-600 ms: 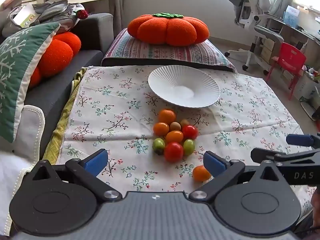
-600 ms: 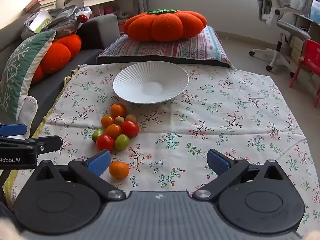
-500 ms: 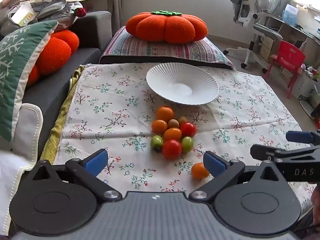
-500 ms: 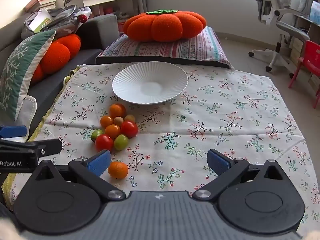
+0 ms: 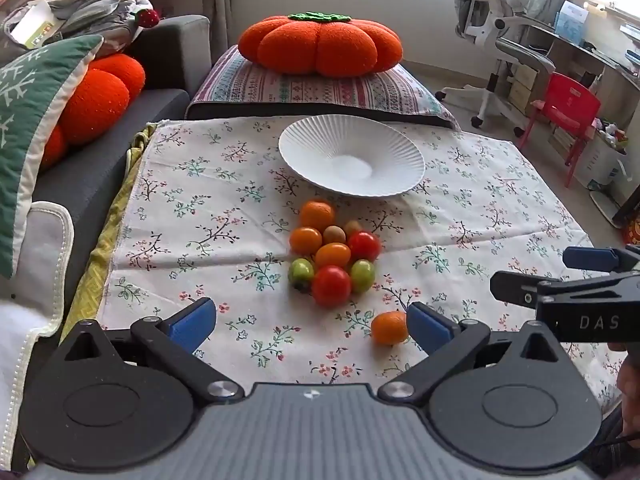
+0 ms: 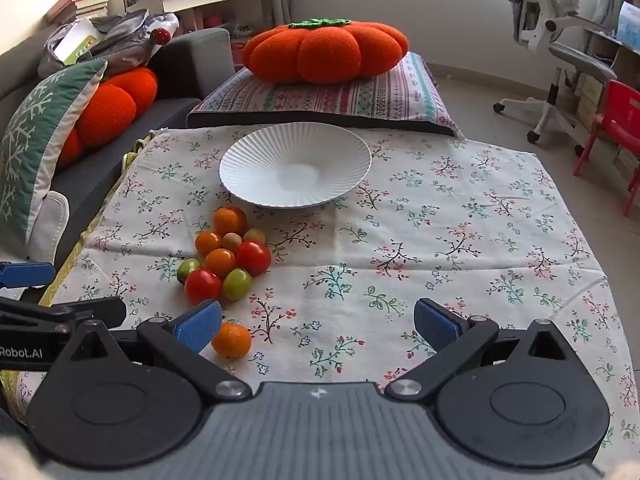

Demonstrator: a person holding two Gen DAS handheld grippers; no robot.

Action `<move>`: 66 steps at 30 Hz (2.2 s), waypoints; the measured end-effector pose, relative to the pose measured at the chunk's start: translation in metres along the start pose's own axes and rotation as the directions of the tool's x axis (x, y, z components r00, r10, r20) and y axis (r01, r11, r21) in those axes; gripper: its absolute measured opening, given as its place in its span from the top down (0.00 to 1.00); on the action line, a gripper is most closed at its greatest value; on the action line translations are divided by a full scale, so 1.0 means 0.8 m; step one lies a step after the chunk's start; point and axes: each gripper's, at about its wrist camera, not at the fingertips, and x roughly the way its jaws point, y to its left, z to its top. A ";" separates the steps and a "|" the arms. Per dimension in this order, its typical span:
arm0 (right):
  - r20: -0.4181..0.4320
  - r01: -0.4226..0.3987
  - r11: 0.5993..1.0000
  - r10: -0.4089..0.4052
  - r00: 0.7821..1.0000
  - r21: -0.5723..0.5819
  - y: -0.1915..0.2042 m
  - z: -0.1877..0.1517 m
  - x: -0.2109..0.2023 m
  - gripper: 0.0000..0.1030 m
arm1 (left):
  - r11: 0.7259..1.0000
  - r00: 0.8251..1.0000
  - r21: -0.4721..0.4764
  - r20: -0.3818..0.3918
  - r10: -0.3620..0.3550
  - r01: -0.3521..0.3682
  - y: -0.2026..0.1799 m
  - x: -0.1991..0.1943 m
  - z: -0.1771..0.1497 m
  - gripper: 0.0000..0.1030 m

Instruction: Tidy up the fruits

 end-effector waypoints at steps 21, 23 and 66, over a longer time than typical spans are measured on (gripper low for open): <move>0.002 0.004 1.000 -0.004 1.000 -0.008 0.001 -0.002 0.001 0.00 | 1.000 1.000 0.000 -0.021 -0.021 0.021 0.001 0.004 0.000 0.13; 0.001 0.006 1.000 -0.006 1.000 -0.006 0.001 -0.003 0.001 0.00 | 1.000 1.000 0.001 -0.022 -0.022 0.022 0.001 0.003 -0.001 0.13; 0.001 0.005 1.000 -0.005 1.000 0.000 0.000 -0.004 0.002 0.00 | 0.998 0.997 0.009 -0.054 -0.056 0.056 -0.003 0.011 -0.007 0.13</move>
